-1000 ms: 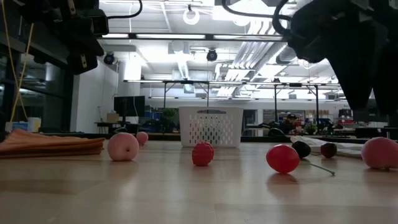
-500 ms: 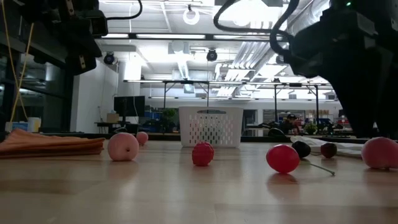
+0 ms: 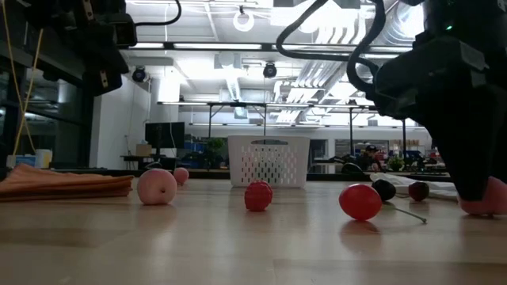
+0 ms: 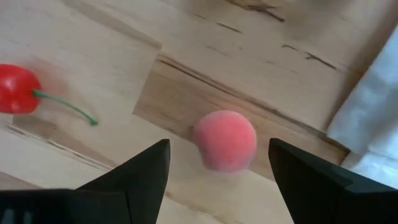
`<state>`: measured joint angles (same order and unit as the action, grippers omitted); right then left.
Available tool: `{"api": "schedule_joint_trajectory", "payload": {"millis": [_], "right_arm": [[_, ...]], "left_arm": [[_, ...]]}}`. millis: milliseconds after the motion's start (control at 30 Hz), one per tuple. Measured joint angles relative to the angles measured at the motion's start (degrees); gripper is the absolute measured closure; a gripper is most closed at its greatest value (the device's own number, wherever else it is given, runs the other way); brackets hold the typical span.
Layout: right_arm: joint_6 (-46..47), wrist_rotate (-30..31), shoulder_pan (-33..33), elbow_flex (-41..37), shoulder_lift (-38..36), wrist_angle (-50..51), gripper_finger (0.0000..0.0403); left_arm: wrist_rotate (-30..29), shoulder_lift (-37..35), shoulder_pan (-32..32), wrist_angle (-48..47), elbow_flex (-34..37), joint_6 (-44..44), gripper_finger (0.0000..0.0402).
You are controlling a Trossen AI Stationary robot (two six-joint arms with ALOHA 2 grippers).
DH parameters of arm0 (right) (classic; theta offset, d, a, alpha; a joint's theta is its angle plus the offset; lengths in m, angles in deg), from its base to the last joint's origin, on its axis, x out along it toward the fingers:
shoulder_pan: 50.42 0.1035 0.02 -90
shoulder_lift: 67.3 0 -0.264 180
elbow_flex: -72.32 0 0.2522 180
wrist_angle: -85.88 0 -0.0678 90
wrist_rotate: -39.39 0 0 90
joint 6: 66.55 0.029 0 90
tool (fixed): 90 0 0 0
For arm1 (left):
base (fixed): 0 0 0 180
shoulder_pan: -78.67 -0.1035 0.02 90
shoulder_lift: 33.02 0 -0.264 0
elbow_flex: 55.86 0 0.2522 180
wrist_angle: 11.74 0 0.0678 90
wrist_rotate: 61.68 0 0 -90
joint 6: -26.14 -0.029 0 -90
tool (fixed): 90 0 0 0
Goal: Pick and placing Produce into tupperware
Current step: Put the peach into the white bin
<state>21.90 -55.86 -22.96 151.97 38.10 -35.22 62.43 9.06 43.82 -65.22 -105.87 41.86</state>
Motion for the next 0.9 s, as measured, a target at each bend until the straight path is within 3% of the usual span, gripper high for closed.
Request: {"api": "schedule_joint_trajectory", "payload": {"millis": [267, 600, 900], "right_arm": [[-0.89, -0.02, -0.27, 0.00, -0.02, 0.01, 0.0144], [-3.18, -1.09, -1.29, 0.00, -0.07, -0.05, 0.0216], [-3.17, -1.57, -1.36, 0.00, -0.07, -0.94, 0.0238]], "left_arm": [[-0.03, 0.00, 0.00, -0.83, 0.00, -0.49, 0.0399], [-0.19, 0.00, 0.01, -0.83, 0.00, -0.50, 0.0399], [-0.24, 0.00, 0.00, -0.85, 0.00, -1.05, 0.0399]]}}
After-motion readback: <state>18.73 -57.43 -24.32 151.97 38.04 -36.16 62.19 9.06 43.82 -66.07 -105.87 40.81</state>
